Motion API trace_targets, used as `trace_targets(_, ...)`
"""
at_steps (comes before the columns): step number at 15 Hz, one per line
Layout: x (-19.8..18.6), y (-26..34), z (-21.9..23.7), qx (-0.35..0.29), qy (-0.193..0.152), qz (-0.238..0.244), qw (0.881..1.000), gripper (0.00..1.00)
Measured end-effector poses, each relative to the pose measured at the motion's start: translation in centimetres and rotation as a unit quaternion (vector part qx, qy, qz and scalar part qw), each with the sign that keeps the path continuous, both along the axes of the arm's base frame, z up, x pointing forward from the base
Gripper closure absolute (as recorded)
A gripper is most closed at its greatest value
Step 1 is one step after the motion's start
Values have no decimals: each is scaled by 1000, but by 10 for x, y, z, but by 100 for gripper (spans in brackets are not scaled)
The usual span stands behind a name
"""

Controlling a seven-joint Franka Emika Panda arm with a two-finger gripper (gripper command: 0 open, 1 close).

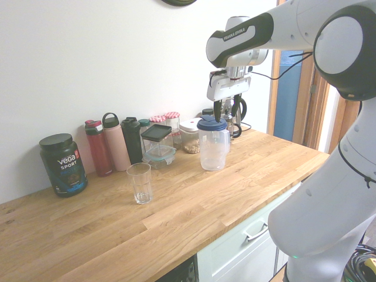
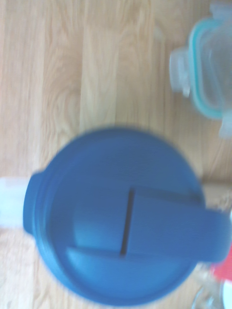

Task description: Pour me some water

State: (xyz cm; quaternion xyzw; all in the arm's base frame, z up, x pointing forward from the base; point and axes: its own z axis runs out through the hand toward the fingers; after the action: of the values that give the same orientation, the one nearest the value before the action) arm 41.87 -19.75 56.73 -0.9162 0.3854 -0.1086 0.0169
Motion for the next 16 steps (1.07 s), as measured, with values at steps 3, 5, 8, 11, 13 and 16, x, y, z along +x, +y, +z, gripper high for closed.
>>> trace_targets(3, -9, 0, -19, 1, 11, 1, 1000, 0)
trace_targets(5, -14, 3, -38, 1, 6, 0, 1000, 0)
trace_targets(8, -12, 9, -65, 3, -10, -3, 1000, 0)
trace_targets(11, -2, 13, -77, 3, -46, -6, 999, 100)
trace_targets(13, 2, 12, -81, 1, -51, -8, 999, 100)
trace_targets(16, 5, 10, -86, 0, -52, -10, 999, 100)
